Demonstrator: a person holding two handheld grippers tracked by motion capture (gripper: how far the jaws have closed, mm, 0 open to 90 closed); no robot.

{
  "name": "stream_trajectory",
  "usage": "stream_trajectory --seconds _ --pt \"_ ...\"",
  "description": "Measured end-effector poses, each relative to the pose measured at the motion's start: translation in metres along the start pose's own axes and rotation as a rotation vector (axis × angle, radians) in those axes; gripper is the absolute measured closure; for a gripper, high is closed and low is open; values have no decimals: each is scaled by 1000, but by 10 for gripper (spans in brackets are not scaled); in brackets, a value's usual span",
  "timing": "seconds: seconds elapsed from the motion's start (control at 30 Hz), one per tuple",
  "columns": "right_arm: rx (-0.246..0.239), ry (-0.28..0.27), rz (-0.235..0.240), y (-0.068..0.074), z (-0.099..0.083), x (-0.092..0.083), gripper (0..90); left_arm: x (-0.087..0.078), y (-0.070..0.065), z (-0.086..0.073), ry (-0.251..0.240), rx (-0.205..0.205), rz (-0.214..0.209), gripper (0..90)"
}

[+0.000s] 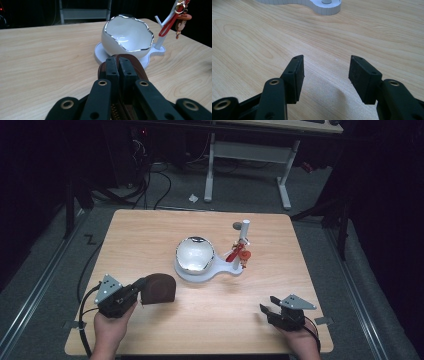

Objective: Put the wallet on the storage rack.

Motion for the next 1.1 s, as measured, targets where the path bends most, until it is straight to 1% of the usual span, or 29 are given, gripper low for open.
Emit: stream_trajectory --seconds 0.13,0.23,0.37,0.53,0.6,0.73,0.87,1.03,1.1 --pt "2 -3 1 0 0 -1 465 3 -8 8 4 12 -12 873" --pt "-1 -7 2 0 1 -1 464 6 -14 18 0 21 -22 873" --pt "0 -10 2 0 1 -2 465 12 -21 31 -3 39 -23 873" --pt "-1 -15 0 0 2 -3 465 22 -25 46 -3 51 -19 873" --pt "-5 -15 -2 0 2 -3 465 27 -26 51 -2 54 -13 873" --pt "-6 -16 -1 0 2 -3 467 37 -25 61 -1 49 -3 873" --pt "-3 -19 -1 0 2 -3 468 50 -25 71 6 64 22 873" --pt "-5 -17 2 -1 1 -3 469 66 -21 82 17 60 57 873" --pt "-6 -18 3 -1 1 -3 470 73 -21 85 27 68 72 873"
Point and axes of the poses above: each handheld gripper's, and its own axes: x roughly forward along the jaws, z roughly out of its top, y roughly to its left, the point moved 2 cm from there along x, roughly forward along the jaws, and after that the axes turned 13 degrees about -x, right-handed, at the moved point
